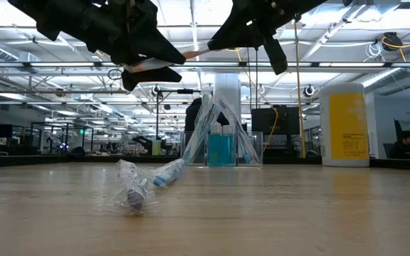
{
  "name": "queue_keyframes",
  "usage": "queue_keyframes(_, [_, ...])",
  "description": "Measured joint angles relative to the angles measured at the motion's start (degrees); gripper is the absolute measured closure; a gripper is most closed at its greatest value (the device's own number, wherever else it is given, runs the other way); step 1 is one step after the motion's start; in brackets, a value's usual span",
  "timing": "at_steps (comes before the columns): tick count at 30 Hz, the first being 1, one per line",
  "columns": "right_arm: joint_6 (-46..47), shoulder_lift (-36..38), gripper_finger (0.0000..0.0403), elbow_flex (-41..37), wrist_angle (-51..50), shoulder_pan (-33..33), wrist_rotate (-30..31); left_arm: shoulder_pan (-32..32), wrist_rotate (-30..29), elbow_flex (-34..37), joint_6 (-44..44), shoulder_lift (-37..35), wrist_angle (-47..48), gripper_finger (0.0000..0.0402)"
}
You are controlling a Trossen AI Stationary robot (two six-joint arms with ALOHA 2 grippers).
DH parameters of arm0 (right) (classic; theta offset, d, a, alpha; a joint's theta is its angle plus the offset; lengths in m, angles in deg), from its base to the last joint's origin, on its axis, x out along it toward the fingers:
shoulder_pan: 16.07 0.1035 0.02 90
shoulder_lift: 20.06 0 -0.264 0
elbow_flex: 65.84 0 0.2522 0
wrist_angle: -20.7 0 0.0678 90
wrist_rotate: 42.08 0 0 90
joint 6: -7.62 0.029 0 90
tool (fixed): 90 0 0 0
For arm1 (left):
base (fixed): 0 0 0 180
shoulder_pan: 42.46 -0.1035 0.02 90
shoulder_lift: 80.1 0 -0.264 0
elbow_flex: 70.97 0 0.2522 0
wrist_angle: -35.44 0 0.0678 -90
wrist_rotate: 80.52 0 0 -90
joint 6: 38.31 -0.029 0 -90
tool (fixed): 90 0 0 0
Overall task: Pick & Place toothbrushing station
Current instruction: Put the orange toothbrush into the transparent organizer
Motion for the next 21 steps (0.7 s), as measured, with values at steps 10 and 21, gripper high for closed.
queue_keyframes(10, [3.9, 0.0, 0.0388, 0.0, 0.4, 0.0, 0.0, 0.0, 0.0, 0.0, 0.0, 0.0, 0.3, 0.0314])
queue_keyframes(21, [11.2, 0.0, 0.0316, 0.0, 0.6, 0.6, 0.0, 0.0, -0.9, 0.0, 0.7, 0.0, 0.6, 0.0386])
